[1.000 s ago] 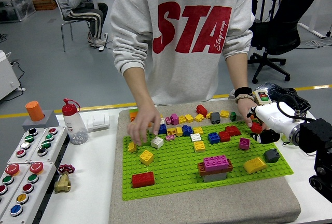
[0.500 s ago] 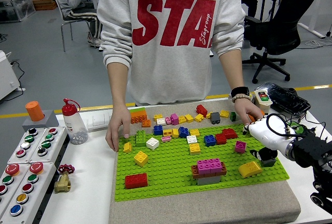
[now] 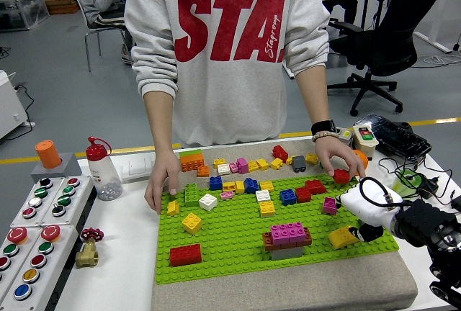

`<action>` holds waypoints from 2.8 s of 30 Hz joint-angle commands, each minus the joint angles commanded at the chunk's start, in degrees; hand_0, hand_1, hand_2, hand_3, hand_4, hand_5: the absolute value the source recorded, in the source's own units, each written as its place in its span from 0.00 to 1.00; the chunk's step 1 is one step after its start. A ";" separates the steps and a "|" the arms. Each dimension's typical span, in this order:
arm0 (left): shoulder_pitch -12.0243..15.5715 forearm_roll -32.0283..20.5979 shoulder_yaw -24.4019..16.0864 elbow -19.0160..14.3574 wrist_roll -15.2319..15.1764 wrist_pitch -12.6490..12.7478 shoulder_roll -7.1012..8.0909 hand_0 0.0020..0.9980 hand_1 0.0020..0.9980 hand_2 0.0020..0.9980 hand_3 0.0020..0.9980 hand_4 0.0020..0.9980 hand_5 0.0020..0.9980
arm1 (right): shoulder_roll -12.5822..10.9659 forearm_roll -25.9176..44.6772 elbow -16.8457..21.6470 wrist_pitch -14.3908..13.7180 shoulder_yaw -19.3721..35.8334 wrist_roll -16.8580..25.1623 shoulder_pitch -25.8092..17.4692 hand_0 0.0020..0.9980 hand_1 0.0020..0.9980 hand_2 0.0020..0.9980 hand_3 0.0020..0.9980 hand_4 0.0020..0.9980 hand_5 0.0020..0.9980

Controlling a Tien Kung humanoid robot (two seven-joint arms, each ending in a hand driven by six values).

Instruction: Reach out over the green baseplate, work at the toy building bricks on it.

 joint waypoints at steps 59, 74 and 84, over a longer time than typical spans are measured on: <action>-0.23 0.25 0.12 -0.19 0.40 0.11 0.00 0.70 0.65 0.67 0.59 0.44 1.00 | 3.07 1.95 -7.60 -6.21 -6.61 4.75 1.60 0.77 0.55 0.51 0.51 0.61 0.25; 0.54 1.91 -0.83 -0.40 0.77 0.10 0.00 0.70 0.65 0.67 0.60 0.44 1.00 | 1.34 3.61 -3.11 -6.49 0.50 5.18 -0.46 0.75 0.54 0.50 0.50 0.59 0.25; 0.72 1.03 -0.21 -0.34 0.61 0.06 0.00 0.70 0.65 0.67 0.60 0.44 1.00 | 0.51 5.94 1.80 -5.06 4.51 4.44 -0.78 0.74 0.54 0.51 0.50 0.57 0.24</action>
